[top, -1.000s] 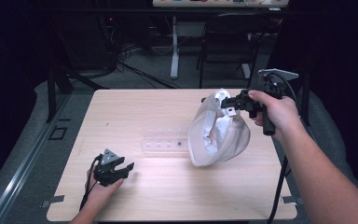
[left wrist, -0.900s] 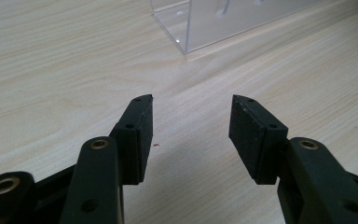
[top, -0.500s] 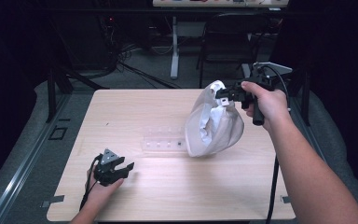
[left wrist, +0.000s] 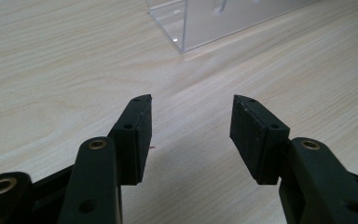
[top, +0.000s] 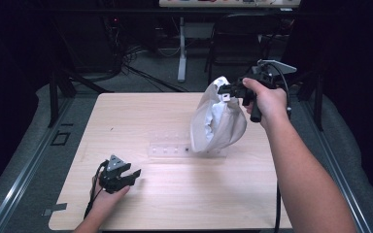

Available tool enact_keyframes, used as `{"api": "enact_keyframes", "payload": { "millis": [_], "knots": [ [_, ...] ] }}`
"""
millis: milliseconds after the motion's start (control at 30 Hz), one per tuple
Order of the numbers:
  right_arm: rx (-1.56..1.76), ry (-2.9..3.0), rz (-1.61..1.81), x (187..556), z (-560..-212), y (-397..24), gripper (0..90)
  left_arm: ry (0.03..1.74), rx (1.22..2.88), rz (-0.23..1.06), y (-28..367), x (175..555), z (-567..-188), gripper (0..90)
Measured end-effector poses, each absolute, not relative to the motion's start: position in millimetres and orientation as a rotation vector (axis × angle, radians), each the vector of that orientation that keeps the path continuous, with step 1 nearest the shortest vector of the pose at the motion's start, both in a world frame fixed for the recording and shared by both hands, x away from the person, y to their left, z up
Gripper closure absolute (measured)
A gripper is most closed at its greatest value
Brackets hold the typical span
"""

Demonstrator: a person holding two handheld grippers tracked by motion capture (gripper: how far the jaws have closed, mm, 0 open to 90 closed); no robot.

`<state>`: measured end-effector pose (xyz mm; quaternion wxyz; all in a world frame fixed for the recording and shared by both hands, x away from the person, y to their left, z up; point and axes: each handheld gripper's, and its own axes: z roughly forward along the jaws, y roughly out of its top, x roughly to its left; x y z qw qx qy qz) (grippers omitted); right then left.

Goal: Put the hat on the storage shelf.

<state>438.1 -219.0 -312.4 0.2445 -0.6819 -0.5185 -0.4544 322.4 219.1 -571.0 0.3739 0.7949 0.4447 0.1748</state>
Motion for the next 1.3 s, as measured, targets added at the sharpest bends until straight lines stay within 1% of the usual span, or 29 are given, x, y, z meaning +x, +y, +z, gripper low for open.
{"api": "enact_keyframes", "payload": {
  "millis": [600,867,1033,1167,1300],
  "knots": [
    [-1.920,-1.388,-1.244,450,-325,-203,81.6,1.136,2.030,0.445,218,323,-571,49.1],
    [-1.910,-1.394,-1.242,452,-327,-199,81.5,1.101,2.029,0.448,212,321,-564,49.1],
    [-1.901,-1.405,-1.240,451,-327,-196,81.5,1.041,2.019,0.453,194,321,-555,49.1],
    [-1.900,-1.412,-1.228,451,-327,-195,81.5,0.957,2.033,0.498,169,322,-542,48.7],
    [-1.897,-1.416,-1.229,451,-327,-194,81.5,0.888,2.049,0.514,141,326,-531,48.0]
  ]
}}
